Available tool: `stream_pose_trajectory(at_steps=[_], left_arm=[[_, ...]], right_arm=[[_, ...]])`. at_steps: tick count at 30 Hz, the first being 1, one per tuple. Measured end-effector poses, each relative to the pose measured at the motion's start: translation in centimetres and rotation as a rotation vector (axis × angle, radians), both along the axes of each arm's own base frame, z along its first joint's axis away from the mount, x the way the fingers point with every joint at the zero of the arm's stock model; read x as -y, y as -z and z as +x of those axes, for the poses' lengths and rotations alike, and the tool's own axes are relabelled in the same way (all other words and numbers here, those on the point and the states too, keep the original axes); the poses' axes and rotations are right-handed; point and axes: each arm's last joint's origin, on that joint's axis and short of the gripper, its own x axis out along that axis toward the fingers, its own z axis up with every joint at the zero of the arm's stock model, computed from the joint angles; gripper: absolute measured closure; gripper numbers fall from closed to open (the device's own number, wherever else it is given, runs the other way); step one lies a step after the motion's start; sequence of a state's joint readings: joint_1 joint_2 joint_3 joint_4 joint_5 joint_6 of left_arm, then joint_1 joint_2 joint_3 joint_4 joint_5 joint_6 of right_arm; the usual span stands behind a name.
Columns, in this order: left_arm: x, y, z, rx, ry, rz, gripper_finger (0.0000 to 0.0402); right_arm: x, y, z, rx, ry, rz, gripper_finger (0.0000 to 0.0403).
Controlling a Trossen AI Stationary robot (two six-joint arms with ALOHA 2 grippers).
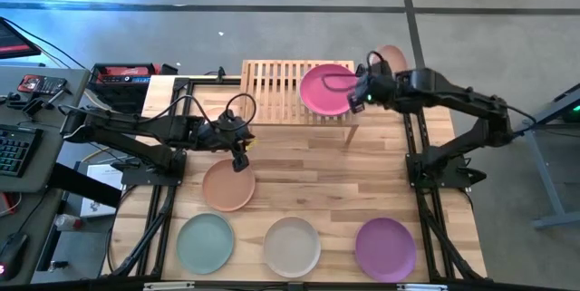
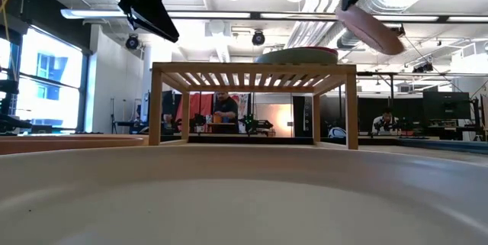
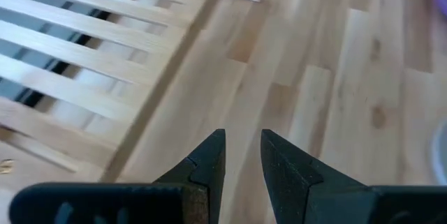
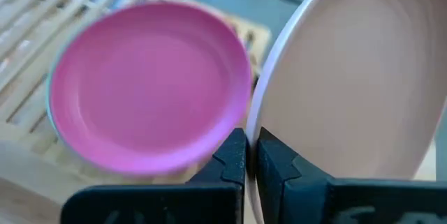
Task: Place and stack plates onto a shelf
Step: Stack the light orange plate on top of the pink plate on the shelf
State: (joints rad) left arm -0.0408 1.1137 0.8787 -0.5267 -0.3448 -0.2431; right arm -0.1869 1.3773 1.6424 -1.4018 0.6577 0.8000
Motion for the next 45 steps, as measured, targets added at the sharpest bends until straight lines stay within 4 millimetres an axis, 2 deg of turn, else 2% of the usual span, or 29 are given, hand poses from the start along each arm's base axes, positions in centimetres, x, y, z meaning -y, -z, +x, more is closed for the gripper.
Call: stream_pose_trajectory(at_steps=[8, 11, 16, 22, 29, 38, 45], left_arm=[[-1.1, 0.0, 0.0, 0.01, -0.075, -0.017, 0.0321], [-1.4, 0.0, -0.1, 0.014, -0.096, -0.024, 0.0321], [-1.9, 0.0, -0.1, 0.014, -0.116, -0.024, 0.0321], [-2.5, 0.0, -0.1, 0.015, -0.142, -0.024, 0.0321], [-3.1, 0.0, -0.2, 0.015, -0.172, -0.024, 0.0321], [-3.3, 0.0, -0.3, 0.016, -0.182, -0.024, 0.0321], [-3.3, 0.0, -0.3, 0.016, -0.183, -0.023, 0.0321]], right_arm=[[4.3, -1.6, 1.9, 0.003, -0.307, -0.165, 0.0403], [5.3, -2.0, 2.0, -0.016, -0.4, -0.21, 0.0403], [6.2, -2.1, 1.8, -0.153, -0.576, -0.278, 0.0403], [6.2, -2.0, 1.8, -0.283, -0.774, -0.344, 0.0403], [5.9, -1.6, 2.2, -0.287, -0.948, -0.329, 0.0403], [5.4, 1.7, 4.4, -0.46, -1.071, -0.165, 0.0403], [4.2, 3.3, 5.8, -0.548, -1.135, -0.105, 0.0403]])
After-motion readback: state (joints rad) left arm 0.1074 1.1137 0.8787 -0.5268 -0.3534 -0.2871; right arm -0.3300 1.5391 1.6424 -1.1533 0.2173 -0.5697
